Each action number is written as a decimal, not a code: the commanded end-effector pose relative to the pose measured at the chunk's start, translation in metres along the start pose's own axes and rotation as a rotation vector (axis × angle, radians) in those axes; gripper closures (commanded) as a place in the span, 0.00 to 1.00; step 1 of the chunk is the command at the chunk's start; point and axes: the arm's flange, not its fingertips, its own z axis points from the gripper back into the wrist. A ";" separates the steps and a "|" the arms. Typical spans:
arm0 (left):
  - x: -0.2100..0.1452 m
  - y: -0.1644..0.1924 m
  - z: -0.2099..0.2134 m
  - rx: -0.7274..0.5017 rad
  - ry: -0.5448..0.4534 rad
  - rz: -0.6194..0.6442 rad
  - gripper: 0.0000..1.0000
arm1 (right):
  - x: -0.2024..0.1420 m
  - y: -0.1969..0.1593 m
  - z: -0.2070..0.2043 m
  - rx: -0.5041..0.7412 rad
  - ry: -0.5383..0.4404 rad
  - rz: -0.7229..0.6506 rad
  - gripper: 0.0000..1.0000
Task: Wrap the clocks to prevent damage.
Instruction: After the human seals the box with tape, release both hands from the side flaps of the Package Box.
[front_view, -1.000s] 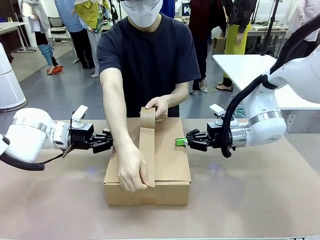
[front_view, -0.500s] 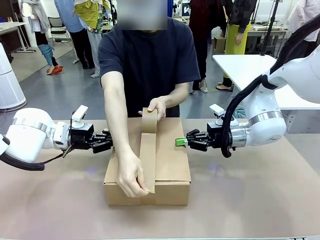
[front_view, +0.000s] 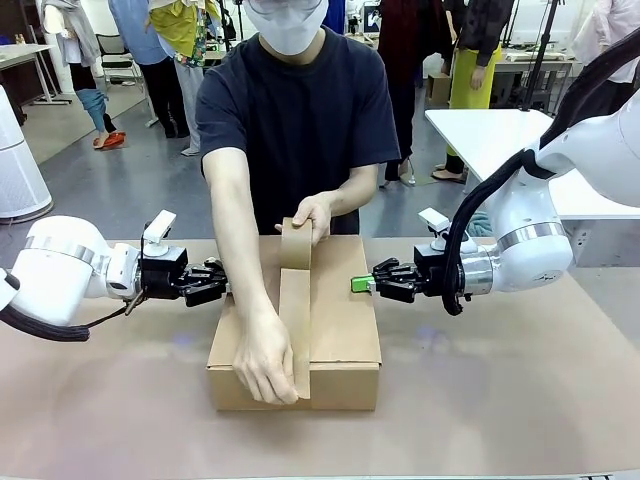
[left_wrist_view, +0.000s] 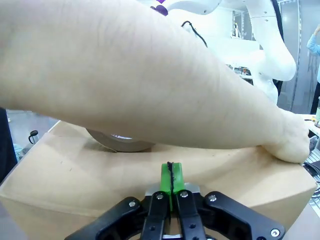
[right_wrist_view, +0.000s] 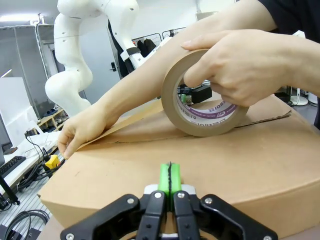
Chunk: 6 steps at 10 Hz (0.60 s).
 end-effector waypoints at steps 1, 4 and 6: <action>-0.002 -0.002 -0.003 0.009 -0.002 -0.003 1.00 | -0.002 -0.001 0.000 -0.009 0.011 -0.009 0.99; -0.002 -0.002 -0.003 0.009 -0.002 -0.003 1.00 | -0.002 -0.001 0.000 -0.009 0.011 -0.009 0.99; -0.002 -0.002 -0.003 0.009 -0.002 -0.003 1.00 | -0.002 -0.001 0.000 -0.009 0.011 -0.009 0.99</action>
